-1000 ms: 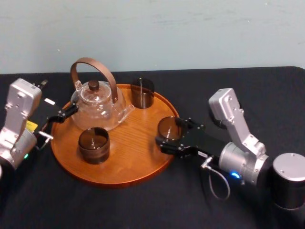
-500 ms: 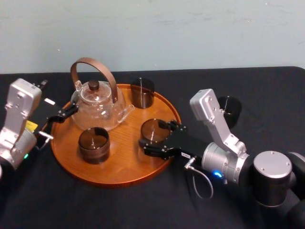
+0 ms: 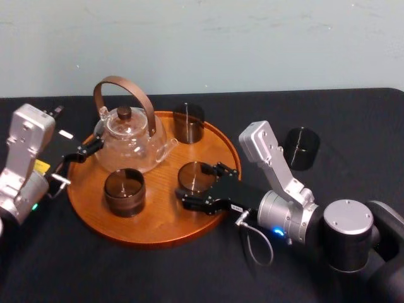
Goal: Pick up the glass from the table and place it on the tray.
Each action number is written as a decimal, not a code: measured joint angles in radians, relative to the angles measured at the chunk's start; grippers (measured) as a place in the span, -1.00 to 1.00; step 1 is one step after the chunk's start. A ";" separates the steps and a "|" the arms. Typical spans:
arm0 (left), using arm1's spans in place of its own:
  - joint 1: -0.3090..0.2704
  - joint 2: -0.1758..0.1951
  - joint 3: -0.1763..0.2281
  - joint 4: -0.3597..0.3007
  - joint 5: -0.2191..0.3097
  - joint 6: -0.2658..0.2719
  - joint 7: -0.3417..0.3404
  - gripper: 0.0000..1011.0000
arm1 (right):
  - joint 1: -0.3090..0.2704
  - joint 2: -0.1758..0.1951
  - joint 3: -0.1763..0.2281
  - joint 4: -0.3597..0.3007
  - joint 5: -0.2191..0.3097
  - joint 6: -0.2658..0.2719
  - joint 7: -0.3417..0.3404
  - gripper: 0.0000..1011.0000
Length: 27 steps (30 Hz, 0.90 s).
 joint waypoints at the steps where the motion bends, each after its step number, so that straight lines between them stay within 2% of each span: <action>1: 0.000 0.000 0.000 0.000 0.000 0.000 0.000 0.98 | 0.004 -0.003 -0.002 0.008 0.000 0.000 0.002 0.79; 18: 0.000 0.000 0.000 0.000 0.000 0.000 0.000 0.98 | 0.035 -0.026 -0.016 0.083 0.018 -0.003 0.025 0.79; 27: 0.000 0.000 0.000 0.000 0.000 0.000 0.000 0.98 | 0.040 -0.028 -0.022 0.094 0.019 -0.007 0.028 0.79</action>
